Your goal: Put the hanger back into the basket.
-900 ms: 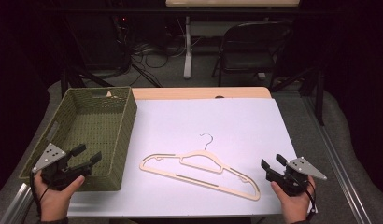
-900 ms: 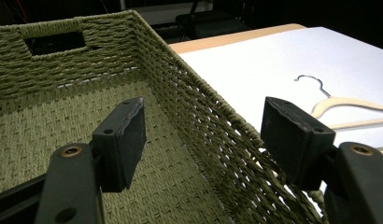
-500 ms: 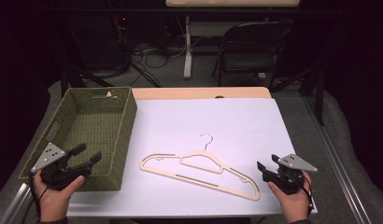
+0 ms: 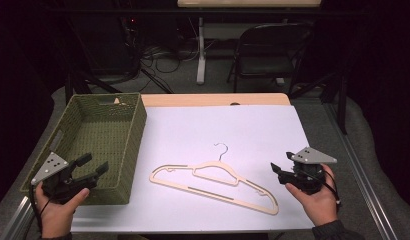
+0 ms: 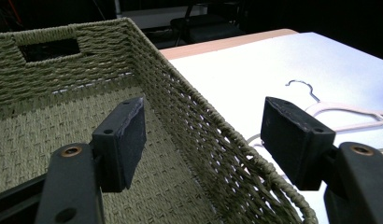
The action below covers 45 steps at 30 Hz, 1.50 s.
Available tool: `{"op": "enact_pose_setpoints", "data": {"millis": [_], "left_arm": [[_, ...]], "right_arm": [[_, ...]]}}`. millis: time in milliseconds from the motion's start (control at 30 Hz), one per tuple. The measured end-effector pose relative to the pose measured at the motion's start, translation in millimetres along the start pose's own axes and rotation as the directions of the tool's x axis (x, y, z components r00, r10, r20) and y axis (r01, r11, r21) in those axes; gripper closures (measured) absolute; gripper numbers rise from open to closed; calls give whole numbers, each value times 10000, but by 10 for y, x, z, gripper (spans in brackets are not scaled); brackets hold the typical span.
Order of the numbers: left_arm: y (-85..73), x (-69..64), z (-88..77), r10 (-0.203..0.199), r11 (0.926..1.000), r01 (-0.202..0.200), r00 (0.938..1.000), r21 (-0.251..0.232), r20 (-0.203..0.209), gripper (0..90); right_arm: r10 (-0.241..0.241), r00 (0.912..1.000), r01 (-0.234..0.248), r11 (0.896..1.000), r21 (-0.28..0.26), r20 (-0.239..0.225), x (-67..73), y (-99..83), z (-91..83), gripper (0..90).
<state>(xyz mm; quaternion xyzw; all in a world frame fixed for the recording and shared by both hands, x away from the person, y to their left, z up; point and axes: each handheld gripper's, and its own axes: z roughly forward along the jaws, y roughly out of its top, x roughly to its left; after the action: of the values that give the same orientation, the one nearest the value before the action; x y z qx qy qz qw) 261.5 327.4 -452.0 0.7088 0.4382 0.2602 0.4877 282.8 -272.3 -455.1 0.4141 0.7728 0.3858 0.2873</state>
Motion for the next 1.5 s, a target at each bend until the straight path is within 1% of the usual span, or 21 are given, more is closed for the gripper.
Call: {"op": "enact_pose_setpoints", "data": {"millis": [200,300,500,667,767,800,933,967,1067,1100,1133,1167,1200,1233,1267,1300,1333,1367,1400,1467,1500], "left_arm": [[8,-9,-7,-1,10000,1,10000,-41,23,312],[3,-7,-7,2,10000,-2,10000,4,22,312],[3,-10,-5,12,10000,-12,10000,9,42,311],[-2,-15,6,7,10000,-7,10000,47,71,312],[-2,-15,7,7,10000,-8,10000,56,72,312],[0,-15,4,20,10000,-20,10000,49,67,311],[2,-16,2,25,10000,-25,10000,61,72,311],[1,-17,5,24,10000,-25,10000,61,72,312],[-1,-19,10,28,10000,-29,10000,86,77,312],[-1,-19,12,50,9999,-50,10000,106,85,312],[-1,-19,12,50,9999,-50,10000,106,85,312],[-2,-16,12,34,9999,-35,10000,110,78,312],[-2,-16,12,34,9999,-35,10000,110,78,311],[-2,-15,10,22,9999,-22,10000,104,70,312],[-2,-12,9,9,10000,-9,10000,77,91,312],[-2,-9,7,19,10000,-20,10000,71,95,312],[-1,-7,4,19,10000,-19,10000,68,90,312],[0,-6,0,18,10000,-19,10000,81,80,312],[1,-6,-1,18,10000,-19,10000,80,80,312],[0,-6,0,19,10000,-20,10000,86,91,312],[0,-7,2,17,10000,-18,10000,81,93,311]], "right_arm": [[-183,9990,206,9982,568,-413,-9,170,40,364],[-571,9963,642,9913,1146,-643,18,296,105,365],[-943,9911,1075,9833,1470,-941,94,456,190,366],[-1424,9778,1672,9724,1628,-1538,199,634,312,422],[-1486,9759,1779,9659,1883,-1599,237,685,361,410],[-1566,9694,1946,9596,2031,-1889,283,733,428,411],[-1753,9621,2198,9519,2135,-2090,358,784,511,415],[-1877,9555,2388,9451,2230,-2276,423,832,569,419],[-1920,9509,2443,9470,2083,-2426,475,864,621,423],[-1903,9450,2523,9418,2224,-2660,526,914,660,424],[-1927,9407,2554,9441,2086,-2793,550,929,693,425],[-1950,9365,2642,9388,2209,-2915,571,954,710,427],[-1981,9349,2647,9420,2065,-2946,597,964,740,427],[-1992,9307,2752,9338,2286,-3068,613,990,752,429],[-1992,9307,2752,9338,2286,-3068,613,990,752,429],[-1970,9307,2688,9398,2111,-3082,636,995,783,431],[-2055,9220,2889,9293,2300,-3281,642,1025,798,440],[-1929,9221,2733,9384,2116,-3354,659,1026,827,446],[-1872,9169,2861,9241,2534,-3525,662,1060,830,447],[-1915,9131,2958,9187,2616,-3599,674,1082,847,453],[-2002,9073,3190,9005,2955,-3697,682,1121,849,473]]}}
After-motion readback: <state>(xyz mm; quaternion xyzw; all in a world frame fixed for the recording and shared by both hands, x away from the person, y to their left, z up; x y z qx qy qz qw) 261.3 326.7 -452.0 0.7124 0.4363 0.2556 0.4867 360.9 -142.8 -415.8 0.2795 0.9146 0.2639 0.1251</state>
